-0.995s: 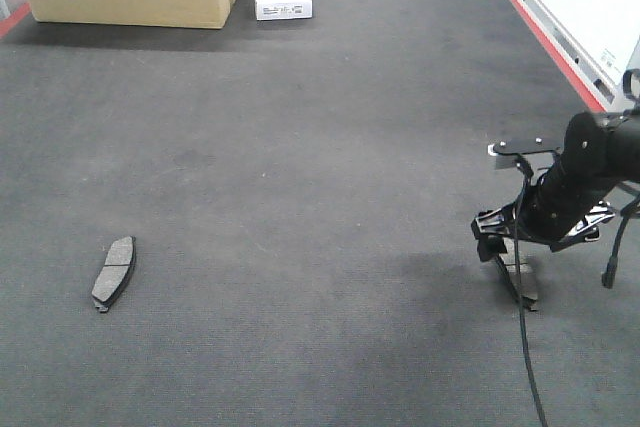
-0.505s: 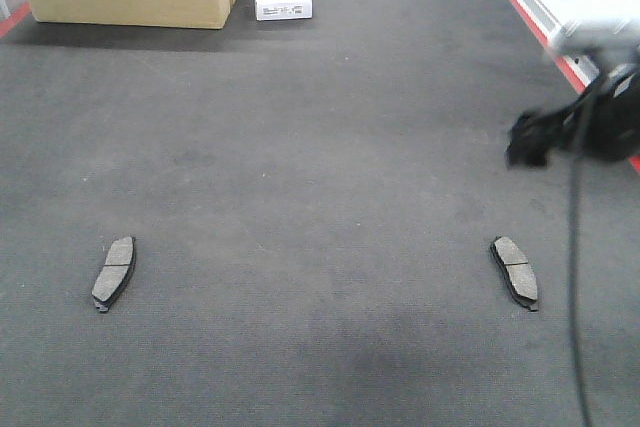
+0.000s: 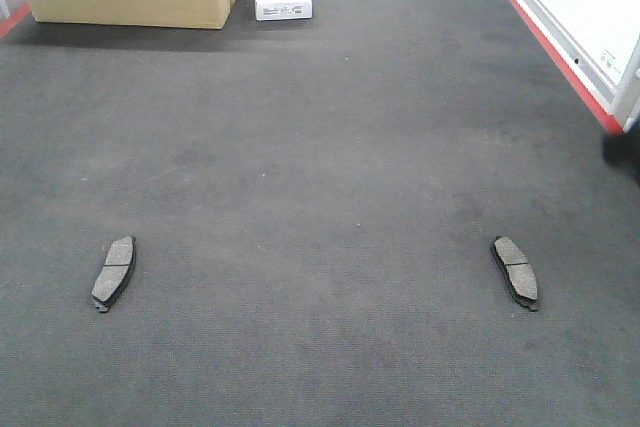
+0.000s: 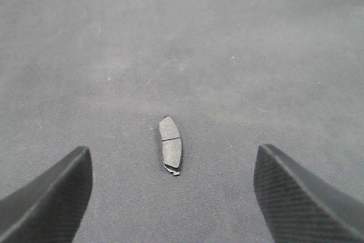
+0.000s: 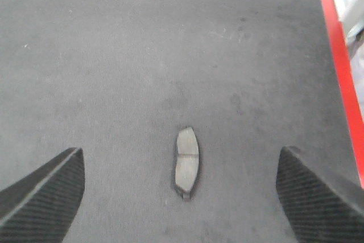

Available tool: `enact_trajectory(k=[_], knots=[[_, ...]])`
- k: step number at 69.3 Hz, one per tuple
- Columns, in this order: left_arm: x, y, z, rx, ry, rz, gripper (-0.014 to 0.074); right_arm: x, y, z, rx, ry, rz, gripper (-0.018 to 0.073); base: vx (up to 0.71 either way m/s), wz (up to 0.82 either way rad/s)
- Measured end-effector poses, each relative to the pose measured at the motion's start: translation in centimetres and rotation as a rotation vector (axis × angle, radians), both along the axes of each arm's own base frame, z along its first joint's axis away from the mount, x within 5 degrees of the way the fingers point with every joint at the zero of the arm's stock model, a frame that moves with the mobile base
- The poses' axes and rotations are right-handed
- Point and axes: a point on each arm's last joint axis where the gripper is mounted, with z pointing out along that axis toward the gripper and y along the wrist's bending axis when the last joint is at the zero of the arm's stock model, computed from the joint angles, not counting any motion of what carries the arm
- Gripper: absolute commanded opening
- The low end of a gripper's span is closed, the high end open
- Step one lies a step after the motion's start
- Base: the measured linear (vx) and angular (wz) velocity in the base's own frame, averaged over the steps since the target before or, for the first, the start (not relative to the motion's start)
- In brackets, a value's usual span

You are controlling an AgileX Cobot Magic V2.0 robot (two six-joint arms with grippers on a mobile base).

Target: Move and align brake pads A on conveyor

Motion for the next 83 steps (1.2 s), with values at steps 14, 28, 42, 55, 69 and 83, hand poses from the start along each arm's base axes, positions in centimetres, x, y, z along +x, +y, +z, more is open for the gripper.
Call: enact_trajectory(k=[14,28,42,55,69,83], knots=[[0.0,0.0,0.0,0.000,0.000,0.000,0.0540,-4.1,-0.1,-1.2,0.001,-0.117,-0.005,0.0627,0.00,0.00],[0.0,0.0,0.0,0.000,0.000,0.000,0.0540,-6.0,-0.3,-1.5,-0.015,-0.197,-0.012,0.0597,0.00,0.00],[0.0,0.0,0.0,0.000,0.000,0.000,0.0540,-6.1,-0.3,-1.5,-0.017,-0.203,-0.013,0.0564,0.00,0.00],[0.0,0.0,0.0,0.000,0.000,0.000,0.0540,-6.1,-0.3,-1.5,-0.017,-0.203,-0.013,0.0558,0.00,0.00],[0.0,0.0,0.0,0.000,0.000,0.000,0.0540,-6.1,-0.3,-1.5,-0.017,-0.202,-0.013,0.0558,0.00,0.00],[0.0,0.0,0.0,0.000,0.000,0.000,0.0540,-6.1,-0.3,-1.5,-0.017,-0.201,-0.012,0.0558,0.00,0.00]])
